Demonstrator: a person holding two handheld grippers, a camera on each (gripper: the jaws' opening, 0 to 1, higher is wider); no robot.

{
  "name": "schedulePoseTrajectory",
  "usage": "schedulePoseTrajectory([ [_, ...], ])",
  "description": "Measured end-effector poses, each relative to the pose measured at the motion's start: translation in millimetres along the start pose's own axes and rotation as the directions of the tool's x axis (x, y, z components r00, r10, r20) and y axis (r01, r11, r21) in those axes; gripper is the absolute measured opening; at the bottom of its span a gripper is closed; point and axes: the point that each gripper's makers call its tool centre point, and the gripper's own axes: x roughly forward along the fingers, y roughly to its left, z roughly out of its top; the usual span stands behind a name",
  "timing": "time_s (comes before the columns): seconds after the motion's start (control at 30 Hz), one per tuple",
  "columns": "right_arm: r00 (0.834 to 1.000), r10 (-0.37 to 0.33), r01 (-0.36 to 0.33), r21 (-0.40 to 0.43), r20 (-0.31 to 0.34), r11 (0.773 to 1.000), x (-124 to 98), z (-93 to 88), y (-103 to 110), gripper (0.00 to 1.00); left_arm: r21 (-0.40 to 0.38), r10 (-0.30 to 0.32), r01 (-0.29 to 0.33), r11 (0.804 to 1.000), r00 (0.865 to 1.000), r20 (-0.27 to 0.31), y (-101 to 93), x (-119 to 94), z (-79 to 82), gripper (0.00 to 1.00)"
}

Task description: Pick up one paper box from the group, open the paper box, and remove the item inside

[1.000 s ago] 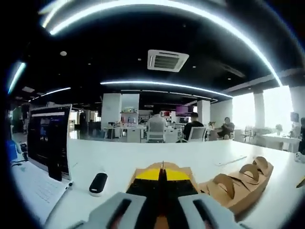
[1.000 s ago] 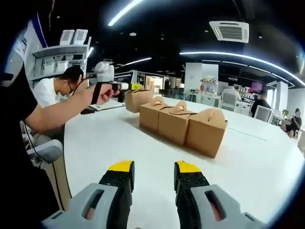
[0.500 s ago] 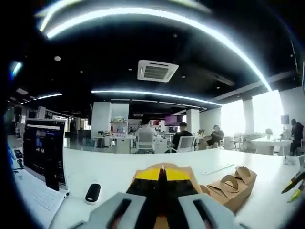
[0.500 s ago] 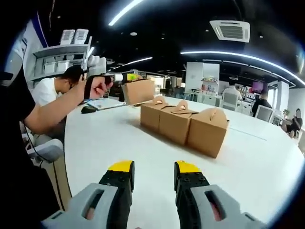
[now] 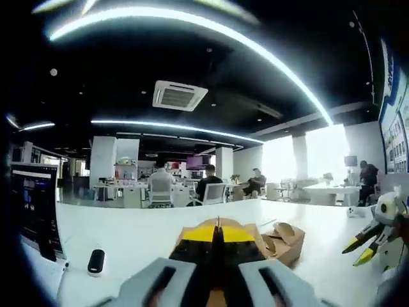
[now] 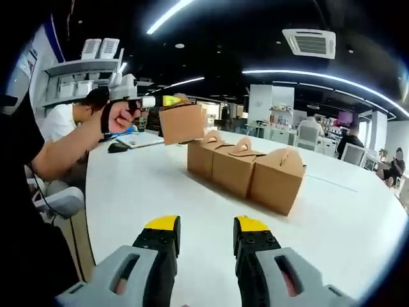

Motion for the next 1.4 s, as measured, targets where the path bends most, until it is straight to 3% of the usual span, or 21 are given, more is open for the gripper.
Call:
schedulePoseTrajectory([
  [0.33, 1.000, -0.016, 0.016, -0.003, 0.004, 1.000, -3.5, 2.2, -1.1, 0.34, 0.073, -0.141, 0.139, 0.988, 0.990, 0.017, -37.7, -6.6, 7.3, 0.04],
  [0.47, 1.000, -0.012, 0.012, 0.000, -0.002, 1.000, -4.2, 1.1, 1.4, 0.34, 0.131, -0.235, 0.228, 0.965, 0.971, 0.040, -62.4, -13.9, 12.5, 0.04],
  [0.6, 1.000, -0.015, 0.015, -0.006, -0.002, 1.000, -4.7, 1.1, 2.3, 0.34, 0.187, -0.299, 0.295, 0.937, 0.954, -0.008, -84.4, -20.5, 6.7, 0.04],
  [0.83, 1.000, -0.008, 0.008, -0.014, 0.001, 1.000, -3.8, 3.6, 8.8, 0.34, 0.233, -0.438, 0.429, 0.873, 0.899, -0.014, -125.4, -34.5, 2.9, 0.04],
  [0.97, 1.000, -0.004, 0.004, -0.012, -0.001, 1.000, -4.4, 3.2, 12.2, 0.34, 0.229, -0.478, 0.467, 0.854, 0.879, -0.009, -133.2, -39.4, 1.2, 0.04],
  [1.13, 1.000, -0.012, 0.012, -0.015, -0.002, 1.000, -6.6, 2.5, 12.0, 0.34, 0.213, -0.542, 0.532, 0.819, 0.840, -0.013, -141.5, -45.8, -3.9, 0.04],
  [1.27, 1.000, -0.014, 0.014, -0.015, -0.003, 1.000, -8.4, 1.6, 12.4, 0.34, 0.166, -0.564, 0.565, 0.809, 0.824, -0.053, -146.0, -48.1, -14.3, 0.04],
  [1.4, 1.000, -0.016, 0.016, -0.013, -0.004, 1.000, -9.4, 1.2, 13.2, 0.34, 0.176, -0.606, 0.614, 0.770, 0.789, -0.100, -157.4, -55.1, -28.3, 0.04],
])
